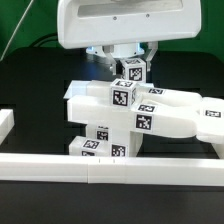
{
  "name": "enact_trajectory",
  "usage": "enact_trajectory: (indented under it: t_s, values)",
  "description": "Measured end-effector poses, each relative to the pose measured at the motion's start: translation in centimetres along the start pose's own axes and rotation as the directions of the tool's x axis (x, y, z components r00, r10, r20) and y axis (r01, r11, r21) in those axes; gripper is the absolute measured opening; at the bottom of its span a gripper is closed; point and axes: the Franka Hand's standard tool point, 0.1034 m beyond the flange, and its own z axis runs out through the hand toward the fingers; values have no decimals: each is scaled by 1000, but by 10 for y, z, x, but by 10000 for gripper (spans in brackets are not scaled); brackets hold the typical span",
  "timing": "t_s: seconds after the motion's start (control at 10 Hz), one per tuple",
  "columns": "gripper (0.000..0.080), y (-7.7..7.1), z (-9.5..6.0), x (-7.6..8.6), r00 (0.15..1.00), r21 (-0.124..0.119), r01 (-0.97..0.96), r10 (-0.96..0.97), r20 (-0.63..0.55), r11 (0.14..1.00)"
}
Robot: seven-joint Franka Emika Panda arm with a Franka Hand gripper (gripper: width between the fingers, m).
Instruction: Assemble chair
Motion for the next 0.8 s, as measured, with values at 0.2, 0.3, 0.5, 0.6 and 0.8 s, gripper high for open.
enact_trajectory:
  t_s: [0.2, 0.3, 0.5, 0.6, 0.8]
  values:
    - [281, -6, 0, 0, 1000, -2, 8, -8, -7, 1000]
    - [281, -7, 0, -2, 1000, -2, 10, -10, -6, 1000]
    - [281, -7, 0, -3, 1000, -2, 9, -9, -6, 1000]
    - [281, -7, 0, -3, 1000, -2, 9, -9, -6, 1000]
    - [281, -5, -1, -4, 1000, 0, 10, -10, -4, 1000]
